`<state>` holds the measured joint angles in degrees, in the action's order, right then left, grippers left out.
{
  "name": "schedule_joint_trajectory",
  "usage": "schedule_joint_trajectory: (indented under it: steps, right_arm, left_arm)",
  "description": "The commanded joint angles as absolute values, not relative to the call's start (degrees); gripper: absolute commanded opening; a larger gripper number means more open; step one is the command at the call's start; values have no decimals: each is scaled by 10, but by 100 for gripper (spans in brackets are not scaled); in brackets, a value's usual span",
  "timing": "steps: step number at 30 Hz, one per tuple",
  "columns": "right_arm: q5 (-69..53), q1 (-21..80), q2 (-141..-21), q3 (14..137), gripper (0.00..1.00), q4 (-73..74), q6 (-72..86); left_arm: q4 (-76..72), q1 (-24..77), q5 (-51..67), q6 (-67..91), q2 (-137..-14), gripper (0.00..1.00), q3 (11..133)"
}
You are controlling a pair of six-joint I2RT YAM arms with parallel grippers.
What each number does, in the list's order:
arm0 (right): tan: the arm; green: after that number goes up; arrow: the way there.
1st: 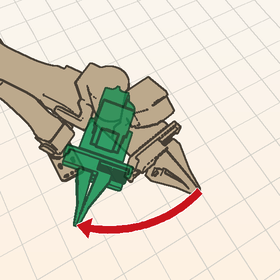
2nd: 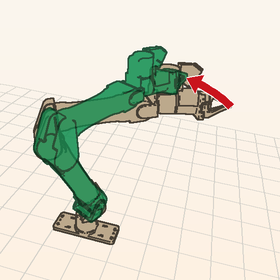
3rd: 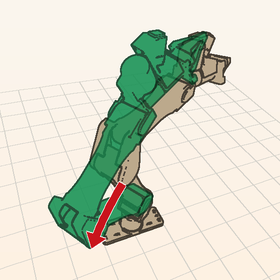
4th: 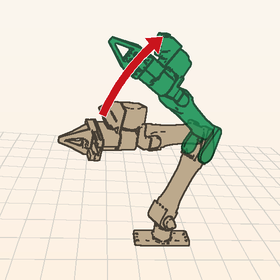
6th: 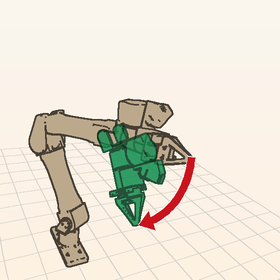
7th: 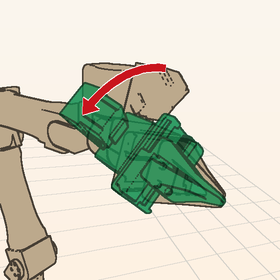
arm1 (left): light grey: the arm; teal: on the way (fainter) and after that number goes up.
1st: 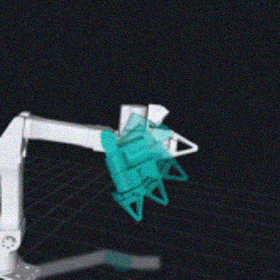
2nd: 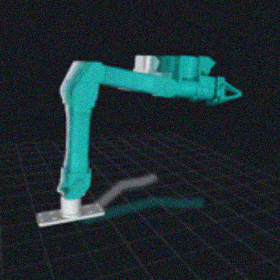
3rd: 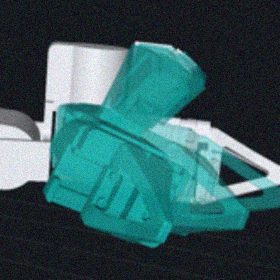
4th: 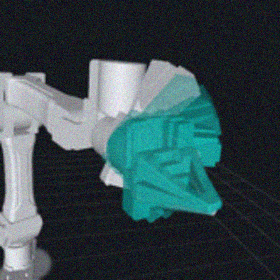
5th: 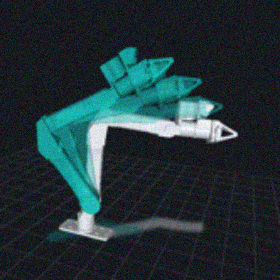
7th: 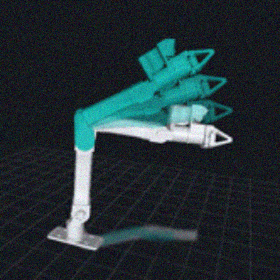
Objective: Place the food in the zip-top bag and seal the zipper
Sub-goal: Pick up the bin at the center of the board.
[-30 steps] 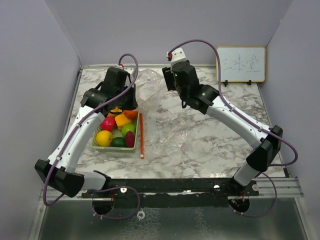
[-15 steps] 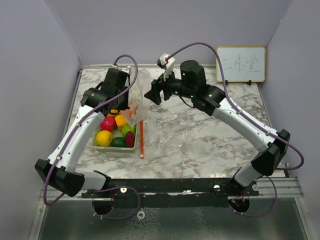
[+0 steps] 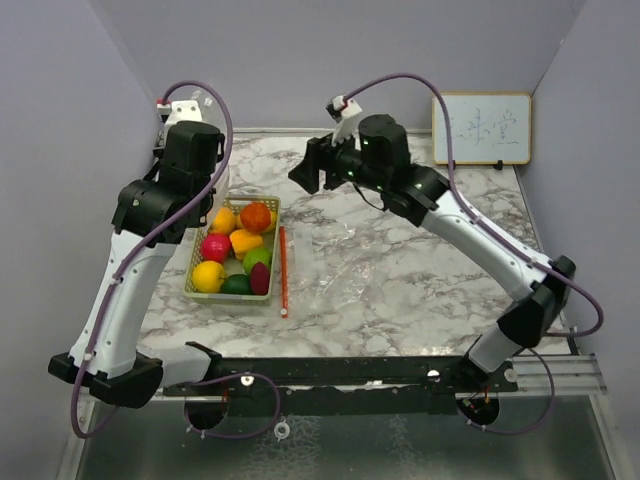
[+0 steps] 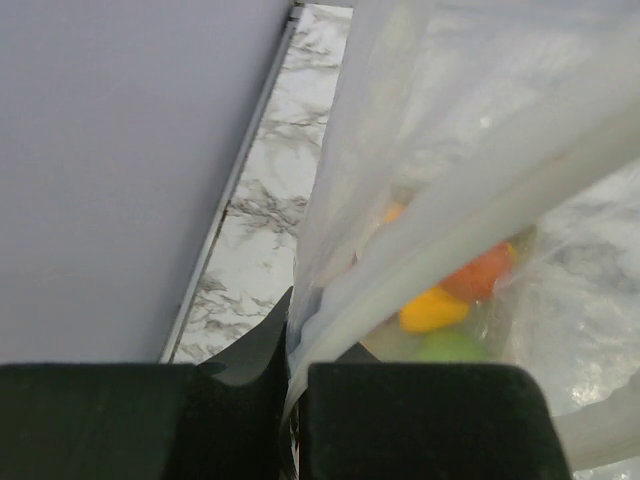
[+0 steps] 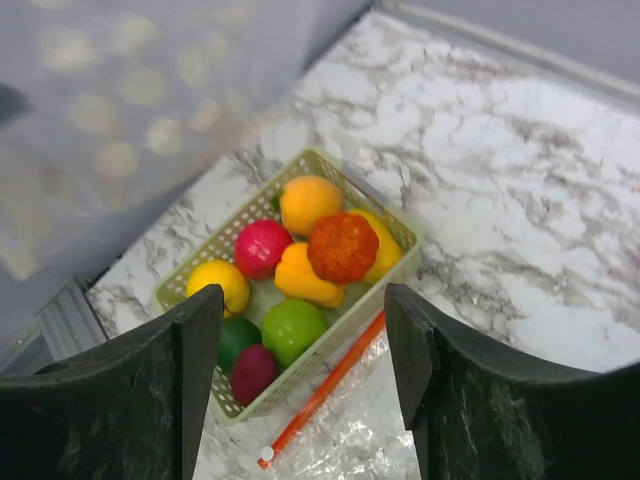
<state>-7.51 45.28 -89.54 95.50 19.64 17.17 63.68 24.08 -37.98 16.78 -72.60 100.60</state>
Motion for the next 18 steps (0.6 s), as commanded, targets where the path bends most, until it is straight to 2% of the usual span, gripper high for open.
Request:
schedule_joint_trajectory:
  steps: [1, 6, 12, 18]
  right_arm:
    - [-55, 452, -1014, 991, 63, 317, 246]
    - [-62, 465, -1105, 1003, 59, 326, 303]
    - [-64, 489, -1190, 1061, 59, 333, 305]
    - [-79, 504, -1255, 1107, 53, 347, 321]
  left_arm:
    - [664, 237, -501, 176, -690, 0, 1022]
    - [655, 237, -496, 174, -673, 0, 1005]
    - [648, 237, -487, 172, -658, 0, 996]
    - [647, 237, -482, 167, -642, 0, 984]
